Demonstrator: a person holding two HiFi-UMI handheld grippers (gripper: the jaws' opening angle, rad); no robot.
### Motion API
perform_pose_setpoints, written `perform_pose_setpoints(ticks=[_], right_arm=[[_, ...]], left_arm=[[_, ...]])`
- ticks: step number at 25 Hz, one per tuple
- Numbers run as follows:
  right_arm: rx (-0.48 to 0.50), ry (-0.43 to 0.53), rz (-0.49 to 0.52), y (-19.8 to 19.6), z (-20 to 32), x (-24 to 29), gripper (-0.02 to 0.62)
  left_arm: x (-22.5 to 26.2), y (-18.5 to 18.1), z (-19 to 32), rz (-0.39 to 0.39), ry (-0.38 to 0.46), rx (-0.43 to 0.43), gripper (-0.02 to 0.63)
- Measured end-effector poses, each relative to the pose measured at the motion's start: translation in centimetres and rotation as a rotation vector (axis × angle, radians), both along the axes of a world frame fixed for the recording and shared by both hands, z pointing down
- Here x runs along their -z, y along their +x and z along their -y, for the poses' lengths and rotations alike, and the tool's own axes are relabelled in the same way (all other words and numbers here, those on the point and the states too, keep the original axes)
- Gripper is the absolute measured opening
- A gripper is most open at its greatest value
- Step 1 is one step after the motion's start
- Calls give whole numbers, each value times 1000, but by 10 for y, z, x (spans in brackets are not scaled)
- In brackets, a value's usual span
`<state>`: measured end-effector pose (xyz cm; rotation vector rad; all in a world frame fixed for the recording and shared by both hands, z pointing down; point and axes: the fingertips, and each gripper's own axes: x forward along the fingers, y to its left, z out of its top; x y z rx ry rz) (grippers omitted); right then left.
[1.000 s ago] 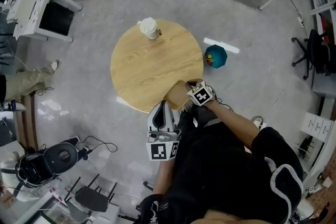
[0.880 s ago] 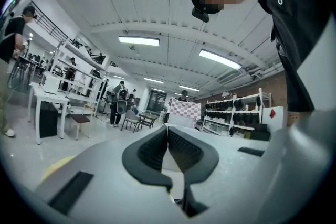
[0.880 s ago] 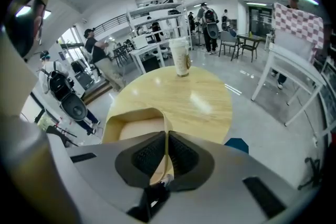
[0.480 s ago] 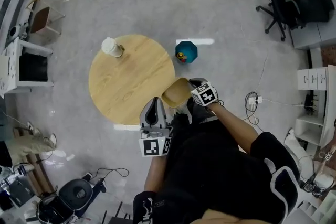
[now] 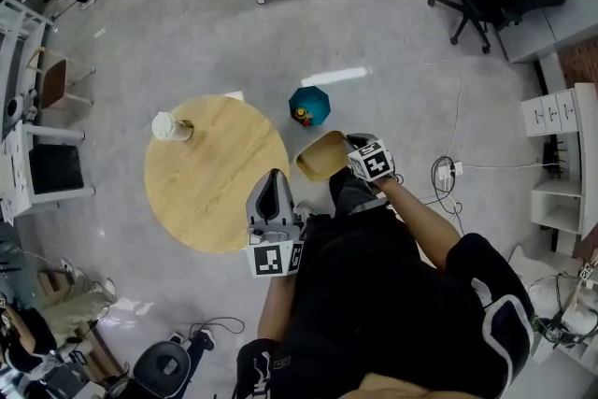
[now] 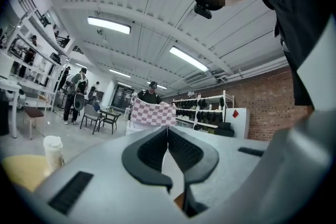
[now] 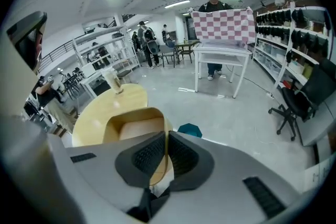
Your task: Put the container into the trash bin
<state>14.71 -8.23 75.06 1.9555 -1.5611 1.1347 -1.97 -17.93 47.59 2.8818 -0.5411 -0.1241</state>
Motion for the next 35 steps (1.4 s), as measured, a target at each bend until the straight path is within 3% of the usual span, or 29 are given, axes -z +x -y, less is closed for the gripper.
perform_pose_setpoints(ticks=[14,21,28,29,31,35], right_arm=[[-24,-66,91,134,76,-66,40],[-66,-104,122,187,122,-111,40],[-133,-142,127,215,161,-160,43],[-146,-144,136,217,165,-169,50],[-179,-165,179,218,170,-192,226],[-209,-228,228,211,165,-224,232]], left_arm=[[-29,144,68,56,-40,60,11],[-48,189,96,93,-72,90,11],[-71,211,117,138,-101,97,11],[-74,212,119,143,-105,100,11],[-79,212,123,152,-113,109,11],[-84,211,129,162,-125,122,11]])
